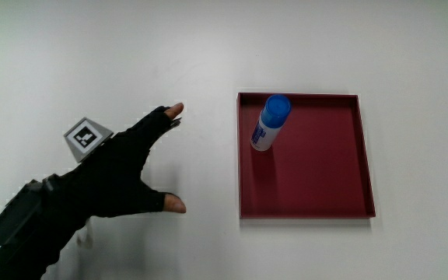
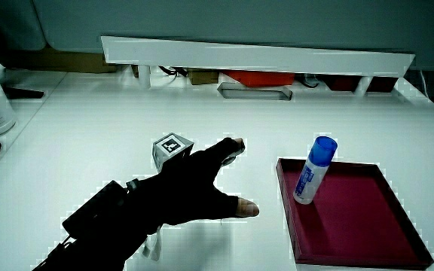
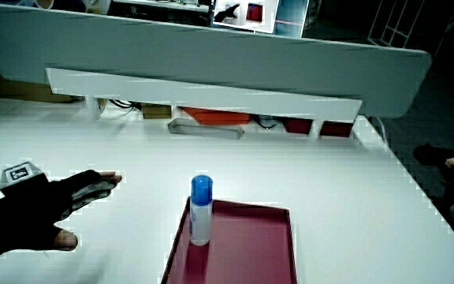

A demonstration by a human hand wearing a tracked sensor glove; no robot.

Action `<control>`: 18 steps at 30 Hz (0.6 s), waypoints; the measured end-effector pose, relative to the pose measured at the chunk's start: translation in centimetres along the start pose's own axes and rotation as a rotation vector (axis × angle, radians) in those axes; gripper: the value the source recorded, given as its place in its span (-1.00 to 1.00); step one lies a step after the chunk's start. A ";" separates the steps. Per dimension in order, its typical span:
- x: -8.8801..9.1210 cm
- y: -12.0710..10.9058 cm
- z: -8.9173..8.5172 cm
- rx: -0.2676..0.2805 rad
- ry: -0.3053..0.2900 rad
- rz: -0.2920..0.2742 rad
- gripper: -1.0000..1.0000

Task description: Pick glue from plate

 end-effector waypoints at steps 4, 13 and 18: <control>0.1 1.5 -0.3 -0.004 0.006 -0.003 0.00; 0.3 4.7 -1.9 0.000 -0.136 0.076 0.00; -0.3 6.6 -2.9 0.019 -0.144 0.055 0.00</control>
